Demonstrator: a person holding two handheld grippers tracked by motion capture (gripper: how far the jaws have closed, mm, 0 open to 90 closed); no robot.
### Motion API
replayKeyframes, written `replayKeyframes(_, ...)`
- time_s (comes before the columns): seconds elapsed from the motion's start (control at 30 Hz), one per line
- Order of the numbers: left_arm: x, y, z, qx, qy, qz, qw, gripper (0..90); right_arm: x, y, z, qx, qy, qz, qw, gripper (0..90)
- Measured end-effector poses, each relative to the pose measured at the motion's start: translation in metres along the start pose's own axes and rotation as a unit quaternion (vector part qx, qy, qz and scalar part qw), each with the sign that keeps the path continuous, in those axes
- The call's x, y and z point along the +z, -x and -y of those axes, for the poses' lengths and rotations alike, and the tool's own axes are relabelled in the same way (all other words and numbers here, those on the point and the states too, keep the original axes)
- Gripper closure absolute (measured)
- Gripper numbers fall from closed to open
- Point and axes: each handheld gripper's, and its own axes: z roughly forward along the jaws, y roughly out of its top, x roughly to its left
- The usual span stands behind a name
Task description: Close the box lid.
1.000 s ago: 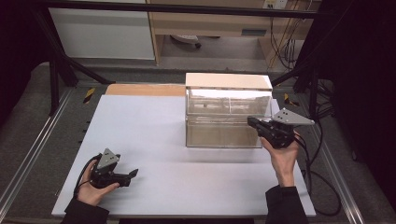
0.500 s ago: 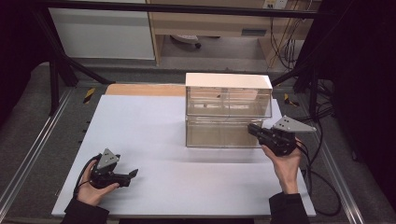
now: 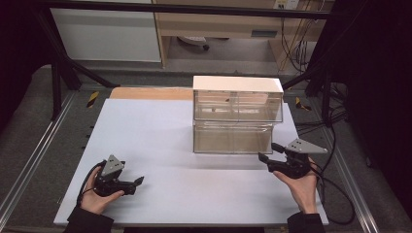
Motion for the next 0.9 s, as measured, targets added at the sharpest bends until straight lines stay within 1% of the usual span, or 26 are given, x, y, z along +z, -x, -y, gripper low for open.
replayKeyframes(0.1, 0.0, 0.0, 0.0, 0.0, -0.002, 0.002, 1.0, 8.0, 0.0, 0.001, 0.007, 0.002, -0.005, 0.006, 1.0, 20.1)
replayKeyframes(0.2, 0.001, 0.001, 0.0, 0.004, -0.004, 0.003, 1.0, 7.3, 0.0, 0.003, 0.016, 0.006, -0.009, 0.005, 0.9999, 13.9)
replayKeyframes(0.3, 0.001, 0.001, 0.0, 0.005, -0.005, 0.001, 1.0, 6.6, 0.002, 0.004, 0.024, 0.008, -0.029, 0.005, 0.9995, 9.6)
replayKeyframes(0.43, 0.001, 0.002, 0.0, 0.005, -0.006, 0.001, 1.0, 6.3, 0.005, 0.006, 0.036, 0.018, -0.046, -0.002, 0.9988, 4.4)
replayKeyframes(0.6, 0.001, 0.002, 0.0, 0.007, -0.006, 0.002, 1.0, 6.2, 0.007, 0.009, 0.052, 0.021, -0.066, -0.008, 0.9976, 1.5)
replayKeyframes(0.7, 0.001, 0.002, 0.001, 0.007, -0.007, 0.002, 0.9999, 6.2, 0.008, 0.012, 0.062, 0.028, -0.077, -0.015, 0.9965, 0.9)
replayKeyframes(0.8, 0.001, 0.002, 0.001, 0.006, -0.008, 0.004, 0.9999, 6.2, 0.008, 0.013, 0.069, 0.024, -0.085, -0.024, 0.9958, 0.6)
replayKeyframes(0.83, 0.002, 0.002, 0.001, 0.007, -0.009, 0.005, 0.9999, 6.2, 0.008, 0.013, 0.071, 0.02, -0.088, -0.029, 0.9955, 0.6)
replayKeyframes(0.9, 0.002, 0.002, 0.001, 0.008, -0.008, 0.006, 0.9999, 6.2, 0.007, 0.012, 0.073, 0.018, -0.093, -0.03, 0.995, 0.6)
